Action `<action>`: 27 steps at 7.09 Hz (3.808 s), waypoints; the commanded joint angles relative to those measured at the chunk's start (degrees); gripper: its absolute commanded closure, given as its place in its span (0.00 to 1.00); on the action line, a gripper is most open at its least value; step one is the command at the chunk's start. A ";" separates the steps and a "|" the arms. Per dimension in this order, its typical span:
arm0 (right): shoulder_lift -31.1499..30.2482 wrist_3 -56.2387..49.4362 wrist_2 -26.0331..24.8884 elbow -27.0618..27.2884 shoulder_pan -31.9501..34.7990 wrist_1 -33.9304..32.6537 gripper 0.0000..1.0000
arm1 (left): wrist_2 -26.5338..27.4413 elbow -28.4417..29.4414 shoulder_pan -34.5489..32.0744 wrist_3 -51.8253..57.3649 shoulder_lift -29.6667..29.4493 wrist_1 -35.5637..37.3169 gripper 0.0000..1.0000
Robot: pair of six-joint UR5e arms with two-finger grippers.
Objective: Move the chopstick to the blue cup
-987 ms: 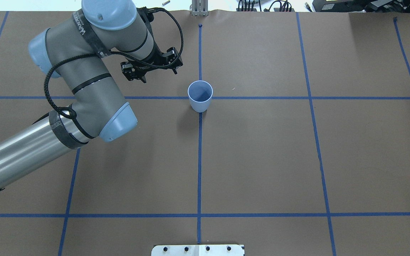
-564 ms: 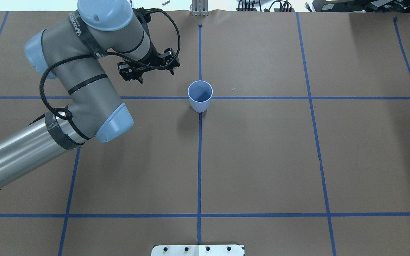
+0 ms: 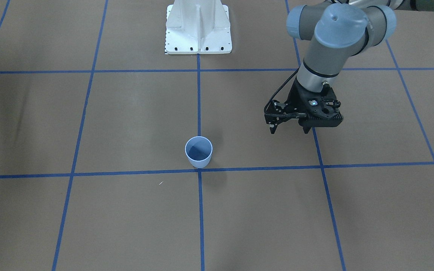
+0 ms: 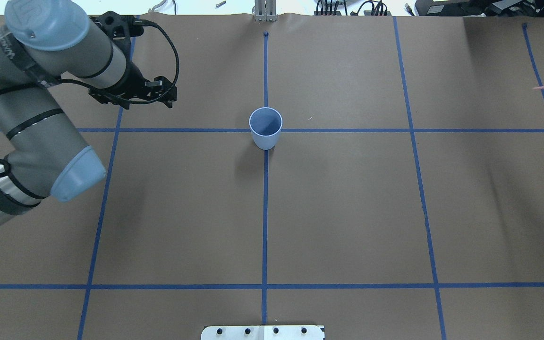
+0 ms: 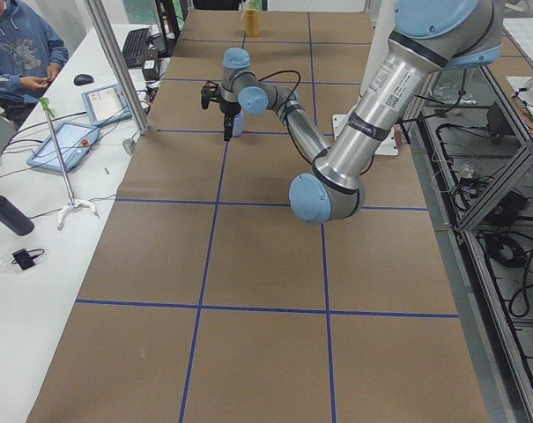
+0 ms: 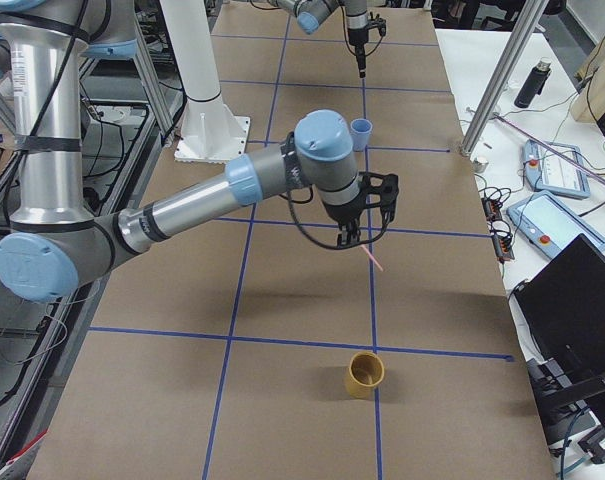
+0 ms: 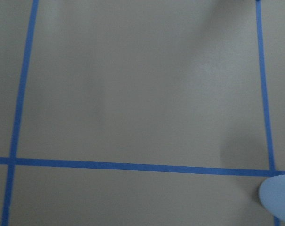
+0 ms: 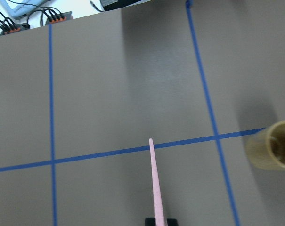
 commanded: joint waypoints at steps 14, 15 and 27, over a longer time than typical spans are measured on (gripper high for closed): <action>41.03 58.41 -19.48 -17.43 -43.19 2.61 0.41 | -5.79 -3.29 -8.10 16.35 10.02 0.72 0.01; 41.21 58.42 -17.74 -17.44 -41.79 2.35 0.09 | -5.71 -3.12 -8.01 16.35 10.02 0.72 0.01; -13.17 -10.28 -9.38 -4.13 -9.55 12.75 0.00 | -16.60 -1.98 -27.07 45.87 24.79 1.16 0.01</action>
